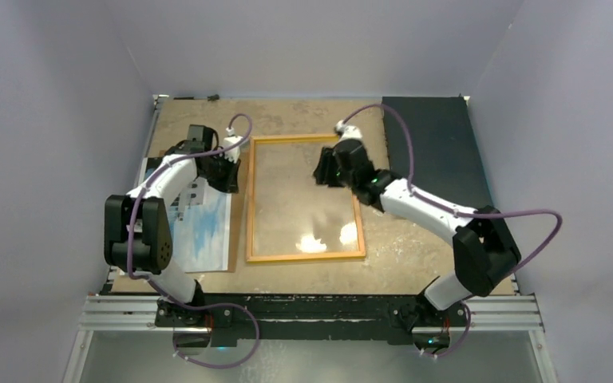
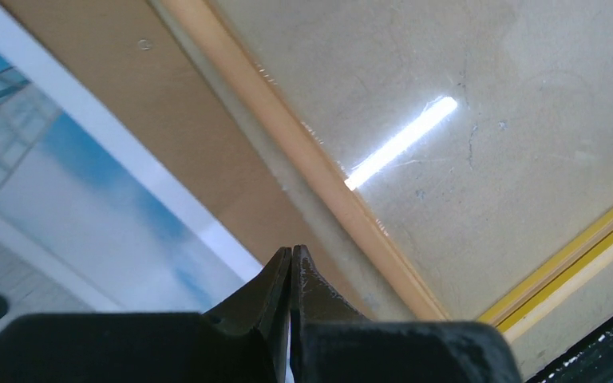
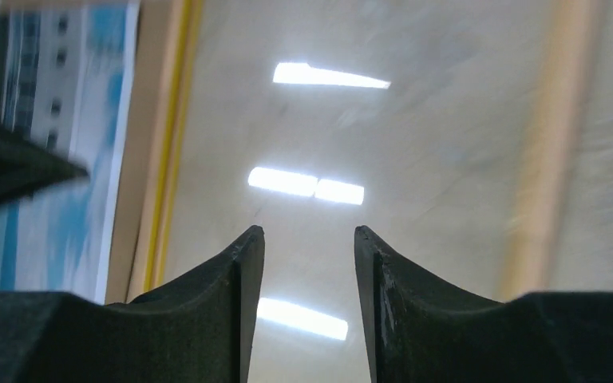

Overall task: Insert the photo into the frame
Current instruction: Place the photo frame item in the photo frame.

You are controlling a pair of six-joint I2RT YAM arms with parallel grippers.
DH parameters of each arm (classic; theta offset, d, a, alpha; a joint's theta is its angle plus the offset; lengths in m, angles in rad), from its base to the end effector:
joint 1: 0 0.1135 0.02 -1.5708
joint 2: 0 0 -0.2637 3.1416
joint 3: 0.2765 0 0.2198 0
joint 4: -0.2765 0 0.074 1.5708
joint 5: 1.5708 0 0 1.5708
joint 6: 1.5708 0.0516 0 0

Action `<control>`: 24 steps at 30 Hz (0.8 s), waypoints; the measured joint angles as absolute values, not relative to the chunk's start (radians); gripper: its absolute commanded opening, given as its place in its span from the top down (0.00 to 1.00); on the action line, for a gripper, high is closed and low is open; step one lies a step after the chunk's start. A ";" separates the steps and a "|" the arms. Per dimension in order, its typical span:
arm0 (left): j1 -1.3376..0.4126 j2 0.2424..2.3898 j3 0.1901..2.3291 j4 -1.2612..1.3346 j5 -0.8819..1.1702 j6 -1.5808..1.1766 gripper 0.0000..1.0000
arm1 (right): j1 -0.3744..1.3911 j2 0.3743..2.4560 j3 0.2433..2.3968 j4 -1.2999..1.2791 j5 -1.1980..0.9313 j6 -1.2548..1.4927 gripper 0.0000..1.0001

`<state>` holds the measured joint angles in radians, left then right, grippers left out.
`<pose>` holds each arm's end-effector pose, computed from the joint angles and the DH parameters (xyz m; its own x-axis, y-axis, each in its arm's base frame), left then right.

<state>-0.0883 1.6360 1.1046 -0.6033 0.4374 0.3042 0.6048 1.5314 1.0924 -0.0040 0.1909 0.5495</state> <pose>0.2978 -0.0483 0.2118 -0.7841 0.3418 -0.5180 0.5167 0.8219 -0.2398 0.2846 0.1848 0.2880 -0.5186 0.2649 -0.8129 -0.1717 0.8992 0.4025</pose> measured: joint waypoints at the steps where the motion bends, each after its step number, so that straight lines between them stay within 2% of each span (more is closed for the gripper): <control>1: -0.078 1.633 1.119 -0.619 0.433 0.308 0.95 | 0.655 1.531 1.073 0.003 0.173 0.556 0.63; 3: -0.042 1.625 1.151 -0.661 0.426 0.323 0.92 | 0.752 1.546 1.028 0.007 0.137 0.569 0.70; 6: 0.042 1.618 1.194 -0.720 0.413 0.349 0.91 | 0.877 1.579 0.971 0.006 0.095 0.585 0.82; 9: 0.152 1.618 1.237 -0.770 0.396 0.385 0.91 | 0.950 1.607 0.941 0.006 0.078 0.595 0.87; 14: 0.269 1.618 1.266 -0.824 0.373 0.435 0.92 | 1.011 1.619 0.927 0.017 0.080 0.601 0.91; 24: 0.299 1.604 1.264 -0.868 0.346 0.483 0.93 | 1.036 1.657 0.885 0.071 0.065 0.603 0.93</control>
<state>0.2989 1.6043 1.2636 -0.8677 0.3462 0.4828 1.0355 1.6569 0.8848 0.0711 0.0654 0.6033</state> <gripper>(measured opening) 0.077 0.073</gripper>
